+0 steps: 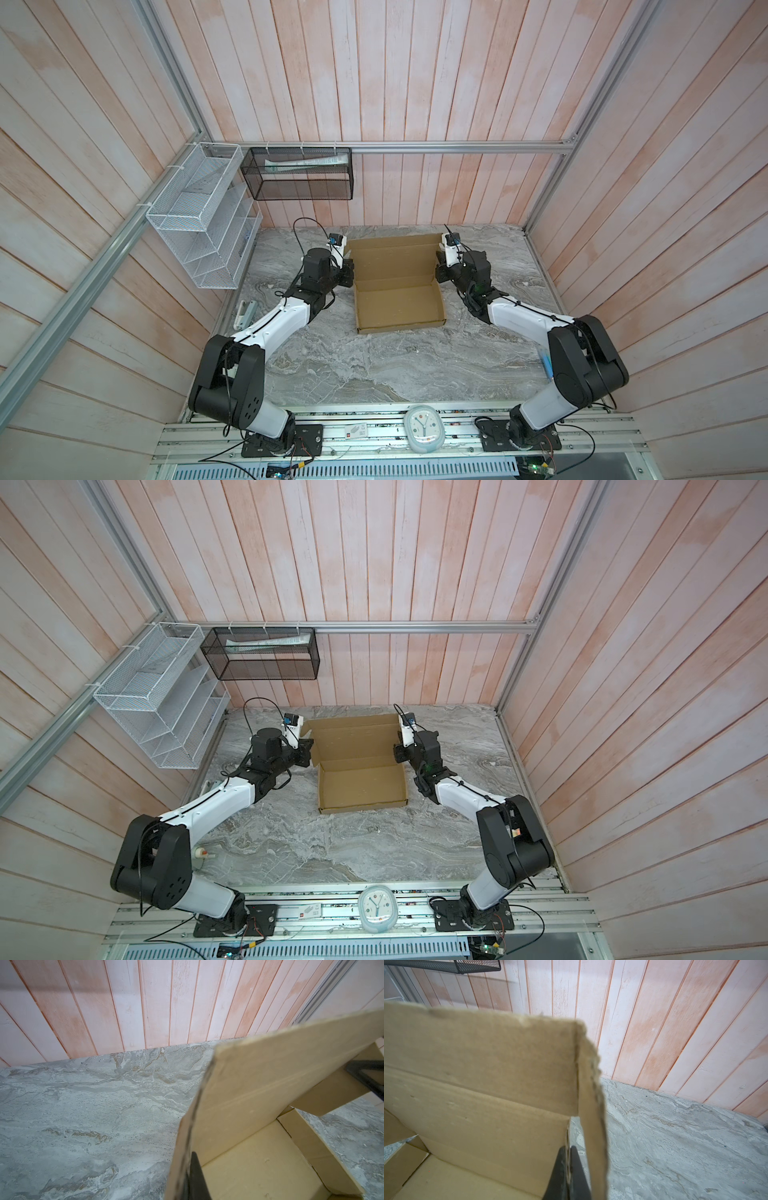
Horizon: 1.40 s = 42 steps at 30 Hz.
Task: Fold the paper box
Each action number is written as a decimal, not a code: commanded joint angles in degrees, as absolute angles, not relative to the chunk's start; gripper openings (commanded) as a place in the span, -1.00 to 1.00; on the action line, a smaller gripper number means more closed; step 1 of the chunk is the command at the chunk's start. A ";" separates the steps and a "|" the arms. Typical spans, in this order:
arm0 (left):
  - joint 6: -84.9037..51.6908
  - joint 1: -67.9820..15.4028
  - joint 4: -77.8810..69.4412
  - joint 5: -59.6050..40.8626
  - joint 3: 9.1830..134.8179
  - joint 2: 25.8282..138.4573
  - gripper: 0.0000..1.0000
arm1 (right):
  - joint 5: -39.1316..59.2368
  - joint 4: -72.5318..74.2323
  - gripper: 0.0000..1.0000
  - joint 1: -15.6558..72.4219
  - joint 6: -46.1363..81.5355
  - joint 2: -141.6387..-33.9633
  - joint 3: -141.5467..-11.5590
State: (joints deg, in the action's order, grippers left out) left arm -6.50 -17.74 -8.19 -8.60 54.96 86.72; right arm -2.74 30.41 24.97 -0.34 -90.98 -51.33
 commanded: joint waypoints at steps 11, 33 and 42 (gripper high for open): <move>-13.68 -18.71 -11.58 -8.89 52.52 84.95 -1.00 | -11.63 33.02 -0.96 31.30 2.81 -86.45 -47.08; -17.00 -21.00 -14.80 -6.20 44.74 79.81 -1.00 | -14.72 40.12 -0.95 35.65 4.22 -84.20 -37.77; -17.33 -21.97 -15.22 -5.11 41.19 77.48 -1.00 | -16.62 41.40 -0.95 37.35 5.23 -82.54 -34.19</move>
State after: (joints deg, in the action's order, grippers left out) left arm -16.60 -20.58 -15.07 -2.85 42.76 78.67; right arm -18.06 40.88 35.75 4.19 -83.26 -35.59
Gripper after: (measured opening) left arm 0.056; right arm 0.046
